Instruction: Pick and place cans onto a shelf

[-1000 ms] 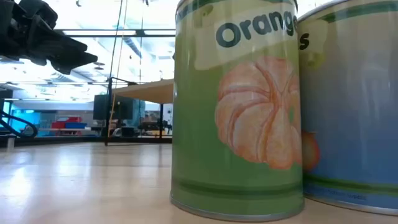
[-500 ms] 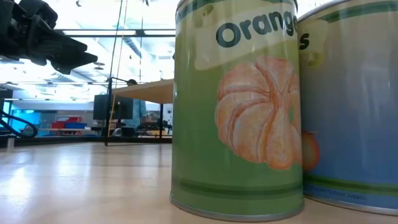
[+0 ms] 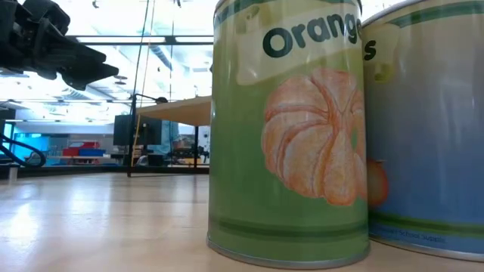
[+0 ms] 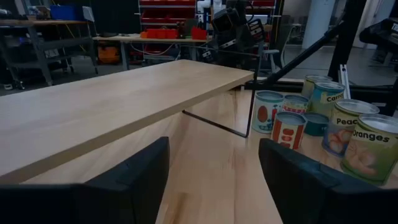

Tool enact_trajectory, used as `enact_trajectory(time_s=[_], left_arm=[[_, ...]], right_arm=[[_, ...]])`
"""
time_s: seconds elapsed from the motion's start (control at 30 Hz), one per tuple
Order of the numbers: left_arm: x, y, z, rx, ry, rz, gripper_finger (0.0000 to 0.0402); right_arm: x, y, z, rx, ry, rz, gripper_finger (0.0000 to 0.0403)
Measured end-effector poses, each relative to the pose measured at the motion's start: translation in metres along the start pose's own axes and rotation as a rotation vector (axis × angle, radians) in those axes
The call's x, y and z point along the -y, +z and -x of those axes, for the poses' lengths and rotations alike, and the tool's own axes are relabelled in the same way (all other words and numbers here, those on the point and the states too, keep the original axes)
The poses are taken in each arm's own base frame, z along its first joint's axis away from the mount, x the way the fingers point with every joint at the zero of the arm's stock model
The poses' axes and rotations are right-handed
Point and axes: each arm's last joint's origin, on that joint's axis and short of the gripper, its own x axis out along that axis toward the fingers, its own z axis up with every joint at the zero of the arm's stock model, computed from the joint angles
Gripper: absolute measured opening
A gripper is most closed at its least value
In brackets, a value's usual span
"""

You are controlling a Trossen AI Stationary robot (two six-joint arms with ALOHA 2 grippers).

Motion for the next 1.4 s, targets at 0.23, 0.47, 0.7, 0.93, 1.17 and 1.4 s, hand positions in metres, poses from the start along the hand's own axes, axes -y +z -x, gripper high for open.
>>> enact_trajectory(time_s=[0.23,0.47,0.7,0.93,1.17,1.4], left_arm=[[0.0,0.0,0.0,0.0,0.0,-0.001,0.0254],[0.0,0.0,0.0,-0.001,0.0,-0.001,0.0254],[0.0,0.0,0.0,0.0,0.0,0.0,0.0254],[0.0,0.004,0.0,0.041,-0.006,0.162,0.0254],[0.0,0.013,0.001,0.111,-0.042,0.665,0.0254],[0.0,0.016,0.001,0.141,-0.061,0.776,0.0254]], right_arm=[[0.0,0.0,0.0,0.0,-0.001,0.0,0.0229],[0.0,0.0,0.0,0.0,0.0,0.0,0.0229],[0.0,0.0,0.0,0.0,0.0,0.0,0.0229],[0.0,0.0,0.0,0.0,0.0,0.0,0.0229],[0.0,0.0,0.0,0.0,0.0,0.0,0.0229],[0.0,0.005,0.0,0.08,-0.05,-0.006,0.0229]])
